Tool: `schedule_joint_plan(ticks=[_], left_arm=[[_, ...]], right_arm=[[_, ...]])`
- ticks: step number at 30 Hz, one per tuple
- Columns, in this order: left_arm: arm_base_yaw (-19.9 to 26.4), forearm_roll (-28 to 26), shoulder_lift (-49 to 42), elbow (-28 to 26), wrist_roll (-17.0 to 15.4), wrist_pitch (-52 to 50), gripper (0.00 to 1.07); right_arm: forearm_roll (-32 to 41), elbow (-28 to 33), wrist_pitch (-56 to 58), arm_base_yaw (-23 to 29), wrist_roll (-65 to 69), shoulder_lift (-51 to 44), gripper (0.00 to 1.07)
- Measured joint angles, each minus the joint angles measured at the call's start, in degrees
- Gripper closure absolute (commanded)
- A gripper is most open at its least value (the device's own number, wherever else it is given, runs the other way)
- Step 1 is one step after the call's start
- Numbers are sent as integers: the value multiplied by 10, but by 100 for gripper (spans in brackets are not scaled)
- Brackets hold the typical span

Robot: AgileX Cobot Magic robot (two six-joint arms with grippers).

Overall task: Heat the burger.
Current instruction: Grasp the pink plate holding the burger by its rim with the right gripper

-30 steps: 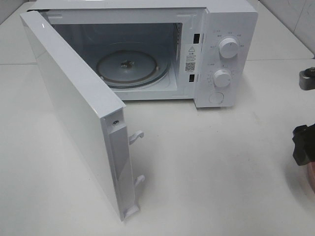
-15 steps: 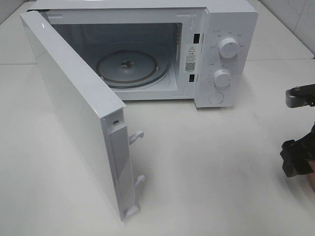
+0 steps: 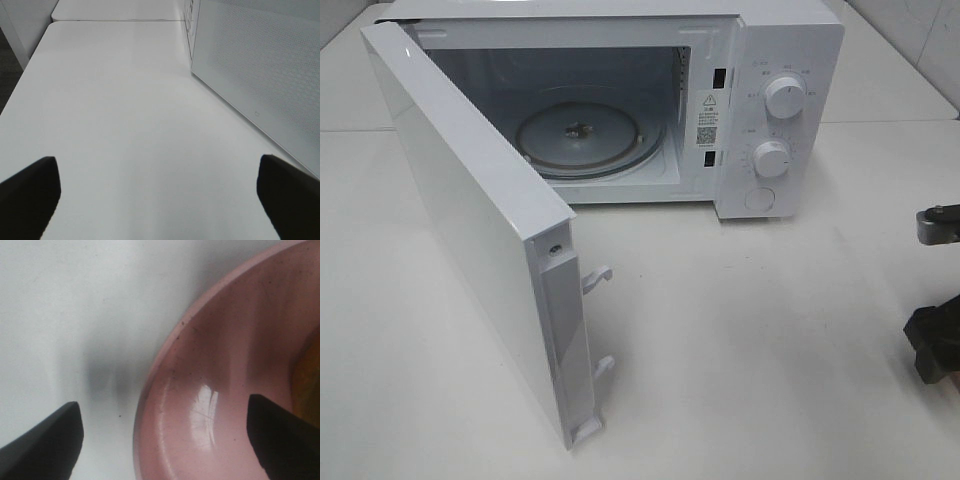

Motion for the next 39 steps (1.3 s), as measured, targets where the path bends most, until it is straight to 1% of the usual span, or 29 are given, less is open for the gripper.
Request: schedule_joint_plan(ticks=[9,15,17,18,19,20,21,22,23,24,25,27,28,29,30,31,33,34,35,39], left_arm=[[0,0,0,0,0,0,6],[0,0,0,0,0,0,6],[0,0,0,0,0,0,6],[0,0,0,0,0,0,6],[0,0,0,0,0,0,6],[0,0,0,0,0,0,6],[0,0,0,0,0,0,6],[0,0,0,0,0,0,6],[0,0,0,0,0,0,6],[0,0,0,0,0,0,6],[0,0,0,0,0,0,6],[0,0,0,0,0,0,6],[0,0,0,0,0,0,6],[0,0,0,0,0,0,6],[0,0,0,0,0,0,6],[0,0,0,0,0,0,6],[0,0,0,0,0,0,6],[0,0,0,0,0,0,6],[0,0,0,0,0,0,6],[0,0,0,0,0,0,6]], right_arm=[[0,0,-13,-1,0,38,26],[0,-1,-13,-1,0,48,28],[0,-1,-13,-1,0,48,36],[0,-1,-13,-1,0,48,36],[0,-1,-13,-1,0,48,40],[0,-1,-13,-1,0,48,40],[0,-1,-13,-1,0,48,47],[0,-1,-13,-1,2,48,56],[0,-1,-13,-1,2,48,56],[0,-1,-13,-1,3,48,62],[0,-1,-13,-1,3,48,62],[0,-1,-13,-1,5,48,82],[0,-1,-13,-1,5,48,82],[0,-1,-12,-1,5,48,87],[0,-1,-11,-1,5,48,94],[0,-1,-11,-1,5,48,94],[-1,-1,-10,-1,5,48,101],[-1,-1,-10,-1,5,48,101],[-2,-1,-5,-1,-1,47,104],[-4,-2,4,-1,-8,46,107]])
